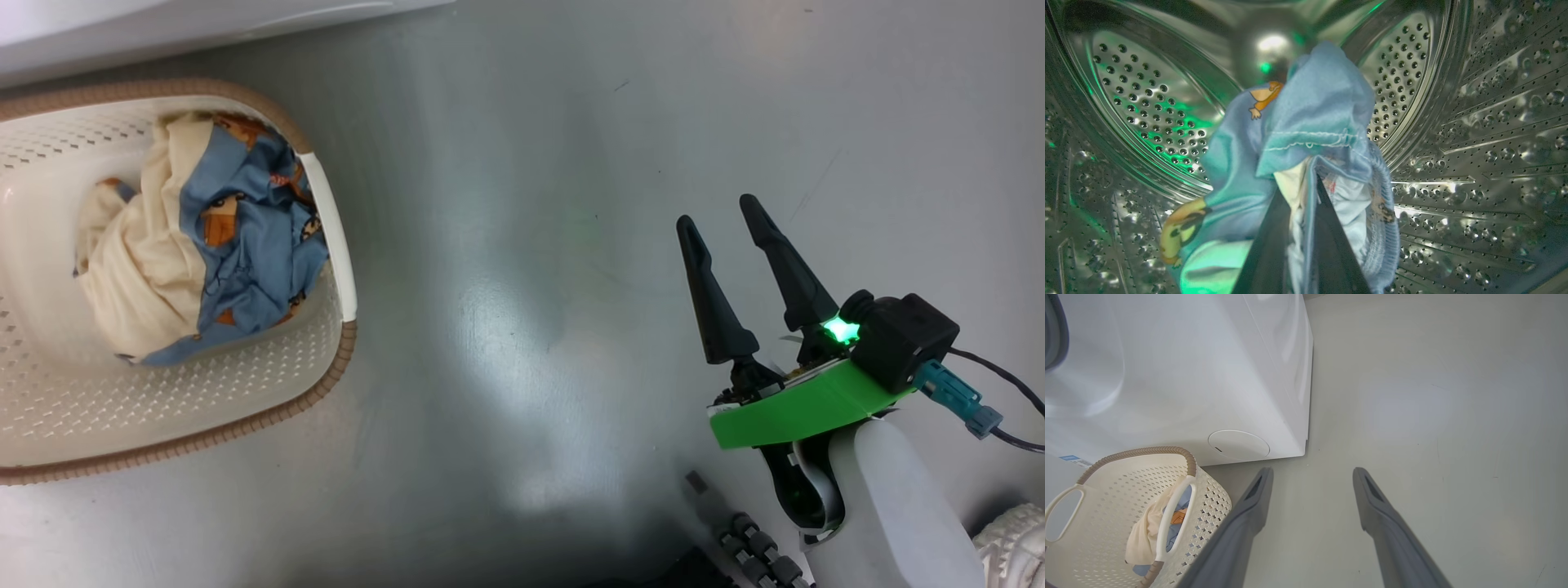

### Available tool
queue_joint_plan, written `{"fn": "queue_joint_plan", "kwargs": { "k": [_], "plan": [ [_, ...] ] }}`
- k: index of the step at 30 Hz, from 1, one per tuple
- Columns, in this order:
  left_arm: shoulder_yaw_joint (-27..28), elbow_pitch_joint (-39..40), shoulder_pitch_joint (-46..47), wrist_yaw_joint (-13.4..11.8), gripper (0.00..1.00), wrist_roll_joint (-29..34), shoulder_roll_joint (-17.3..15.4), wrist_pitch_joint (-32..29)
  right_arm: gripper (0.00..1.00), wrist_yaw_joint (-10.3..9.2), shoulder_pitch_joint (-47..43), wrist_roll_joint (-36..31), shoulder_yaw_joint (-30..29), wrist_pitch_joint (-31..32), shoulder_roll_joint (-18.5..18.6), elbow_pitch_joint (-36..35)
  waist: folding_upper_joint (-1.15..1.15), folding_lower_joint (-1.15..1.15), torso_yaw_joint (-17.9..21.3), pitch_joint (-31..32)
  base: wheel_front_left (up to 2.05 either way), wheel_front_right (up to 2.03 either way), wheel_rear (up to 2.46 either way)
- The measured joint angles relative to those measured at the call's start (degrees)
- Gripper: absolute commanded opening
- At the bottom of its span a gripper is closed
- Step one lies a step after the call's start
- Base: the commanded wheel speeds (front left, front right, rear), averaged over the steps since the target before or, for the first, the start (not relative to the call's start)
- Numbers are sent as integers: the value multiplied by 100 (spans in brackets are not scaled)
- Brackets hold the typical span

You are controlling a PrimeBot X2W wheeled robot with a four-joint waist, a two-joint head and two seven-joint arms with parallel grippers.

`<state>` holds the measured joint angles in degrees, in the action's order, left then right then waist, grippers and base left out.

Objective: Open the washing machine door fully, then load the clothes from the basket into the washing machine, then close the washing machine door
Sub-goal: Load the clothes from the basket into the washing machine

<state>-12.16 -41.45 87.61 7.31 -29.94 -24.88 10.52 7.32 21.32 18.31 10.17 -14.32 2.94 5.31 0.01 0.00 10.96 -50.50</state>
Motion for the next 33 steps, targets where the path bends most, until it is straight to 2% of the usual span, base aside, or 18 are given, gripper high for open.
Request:
{"fn": "queue_joint_plan", "kwargs": {
  "k": [6, 7, 8, 12, 17, 24, 33],
  "plan": [
    [-246, -383, 2, 0, 0, -247, -31, -110, 100, 0, 1, 1, -3, 1, 2, 38, 0, 0, 17, 55, 0, 0, 0],
    [-254, -476, 2, 0, 21, -264, -36, -159, 100, 0, 2, 2, -4, 1, 2, 44, 0, 0, 15, 69, 0, 0, 0],
    [-282, -564, 1, 0, 98, -264, -41, -221, 100, 0, 2, 3, -9, 1, 2, 48, 0, 0, 11, 84, 0, 0, 0],
    [-318, -851, -20, -9, 100, -309, -22, -371, 100, 0, 4, 4, -63, 0, 2, 52, 0, 0, -25, 149, 0, 0, 0],
    [-401, -969, -116, -56, 100, -308, 123, -71, 100, 0, 2, 0, -182, 0, 2, 58, 0, 0, -101, 295, 0, 0, 0],
    [-503, -1113, -750, -76, 100, -301, 456, 276, 100, 0, -21, -52, -231, 0, 3, 116, 0, 0, -228, 651, 0, 0, 0],
    [-476, -1026, -1610, -107, 100, -305, 737, 397, 100, 0, -170, -109, -335, 1, 5, 253, 0, 0, -425, 1247, 0, 0, 0]
  ]
}}
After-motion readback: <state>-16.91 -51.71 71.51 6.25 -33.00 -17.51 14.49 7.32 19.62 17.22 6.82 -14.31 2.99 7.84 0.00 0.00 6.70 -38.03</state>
